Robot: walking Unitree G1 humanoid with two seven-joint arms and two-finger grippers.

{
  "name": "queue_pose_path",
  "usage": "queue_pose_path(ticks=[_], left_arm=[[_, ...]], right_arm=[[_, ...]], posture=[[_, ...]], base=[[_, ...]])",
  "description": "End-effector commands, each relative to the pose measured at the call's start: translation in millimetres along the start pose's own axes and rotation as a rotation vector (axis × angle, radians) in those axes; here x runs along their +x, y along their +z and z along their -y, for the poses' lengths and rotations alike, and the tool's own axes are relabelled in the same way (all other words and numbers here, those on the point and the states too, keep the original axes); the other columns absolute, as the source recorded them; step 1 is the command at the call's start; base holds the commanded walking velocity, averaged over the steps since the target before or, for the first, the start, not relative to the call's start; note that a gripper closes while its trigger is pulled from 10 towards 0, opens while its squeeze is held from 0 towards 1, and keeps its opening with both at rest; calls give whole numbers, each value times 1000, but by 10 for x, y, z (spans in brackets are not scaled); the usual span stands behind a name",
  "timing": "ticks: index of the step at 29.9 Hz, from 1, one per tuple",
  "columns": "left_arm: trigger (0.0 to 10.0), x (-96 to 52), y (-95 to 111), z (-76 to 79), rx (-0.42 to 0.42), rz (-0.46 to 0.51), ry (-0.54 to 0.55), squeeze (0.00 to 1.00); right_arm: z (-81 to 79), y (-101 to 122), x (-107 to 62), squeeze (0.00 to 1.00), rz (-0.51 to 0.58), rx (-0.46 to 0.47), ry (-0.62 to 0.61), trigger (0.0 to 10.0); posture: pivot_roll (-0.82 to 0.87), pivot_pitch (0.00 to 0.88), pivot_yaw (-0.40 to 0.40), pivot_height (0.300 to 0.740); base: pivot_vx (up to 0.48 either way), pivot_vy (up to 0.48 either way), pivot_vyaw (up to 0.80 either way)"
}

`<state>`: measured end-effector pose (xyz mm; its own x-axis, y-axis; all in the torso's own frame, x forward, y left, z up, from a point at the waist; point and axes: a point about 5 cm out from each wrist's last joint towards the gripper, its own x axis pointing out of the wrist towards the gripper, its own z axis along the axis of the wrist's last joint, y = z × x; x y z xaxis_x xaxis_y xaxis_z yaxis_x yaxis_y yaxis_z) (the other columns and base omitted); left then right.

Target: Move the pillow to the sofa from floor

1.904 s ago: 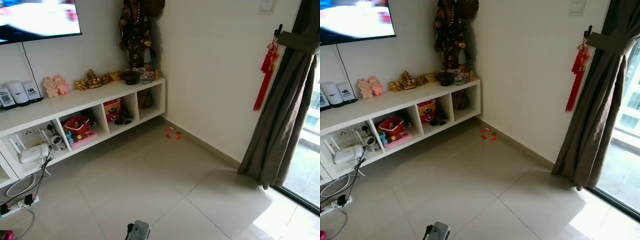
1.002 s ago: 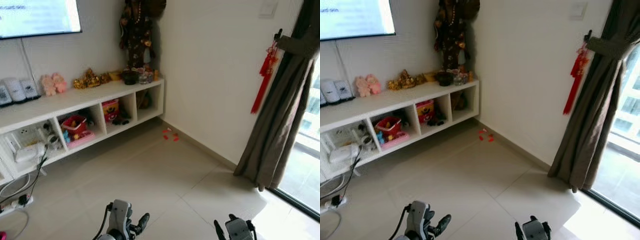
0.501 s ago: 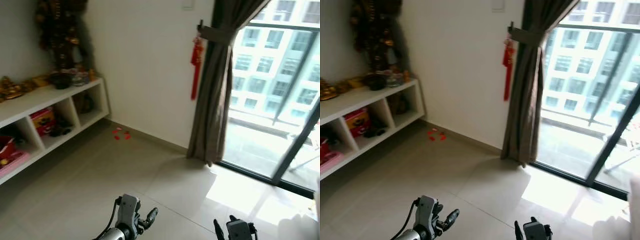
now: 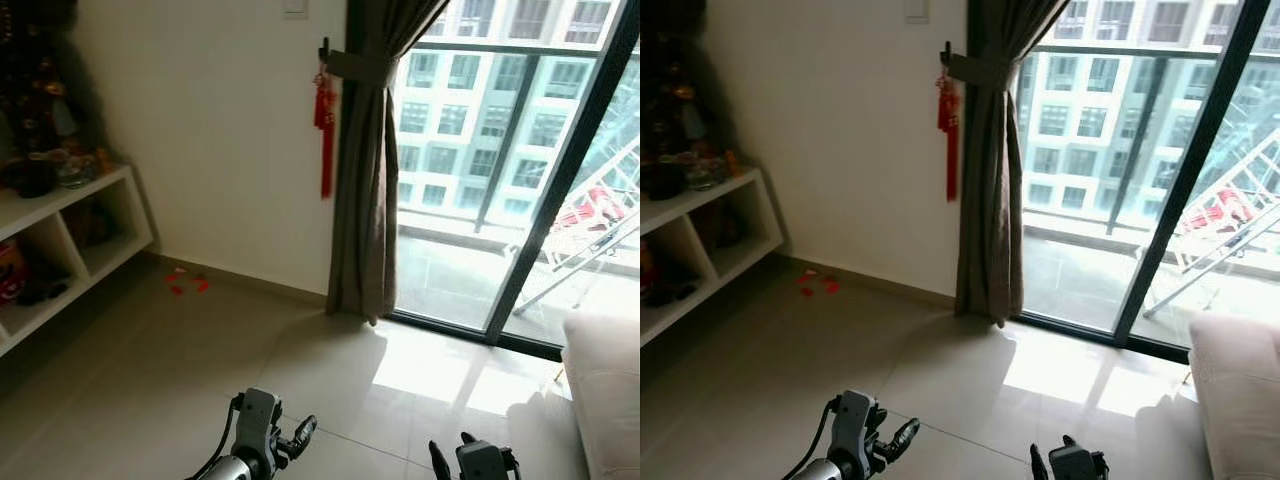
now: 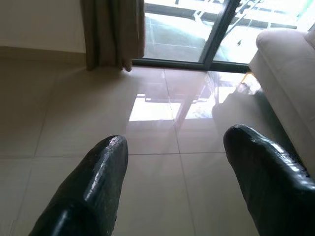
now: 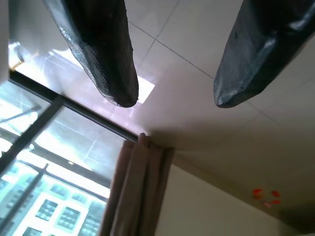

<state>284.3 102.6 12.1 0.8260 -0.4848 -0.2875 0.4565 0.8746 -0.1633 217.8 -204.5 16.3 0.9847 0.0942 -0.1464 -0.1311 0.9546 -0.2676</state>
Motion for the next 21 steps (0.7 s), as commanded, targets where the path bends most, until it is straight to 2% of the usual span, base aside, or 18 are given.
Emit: queue_pose_path(ticks=[1,5,7,12,14,17,18,21], left_arm=[[10000,-25,-18,-6,27,-5,1,0],[10000,-1,18,21,43,9,-6,0],[10000,47,110,71,81,52,-20,0],[10000,65,142,88,87,66,-23,0],[10000,120,209,175,86,91,-50,0],[10000,144,234,221,88,99,-68,0],[10000,165,256,261,91,101,-95,0],[10000,161,229,253,97,91,-97,0]], right_arm=[[-26,7,1,0,-7,4,17,10000],[-29,21,3,0,-6,10,20,10000],[-27,33,-18,0,1,19,9,10000],[-18,42,-27,0,5,21,0,10000],[35,57,-88,0,12,21,-34,10000],[60,60,-121,0,14,19,-50,10000],[91,84,-157,0,17,11,-67,10000],[97,90,-155,0,16,11,-66,10000]], posture=[[127,0,56,740],[111,0,66,740],[72,0,92,740],[67,0,96,740],[3,0,142,740],[3,0,142,740],[-20,0,123,740],[2,0,84,740]], base=[[0,0,0],[0,0,0],[0,0,0],[0,0,0],[0,0,0],[0,0,0],[0,0,0],[0,0,0]])
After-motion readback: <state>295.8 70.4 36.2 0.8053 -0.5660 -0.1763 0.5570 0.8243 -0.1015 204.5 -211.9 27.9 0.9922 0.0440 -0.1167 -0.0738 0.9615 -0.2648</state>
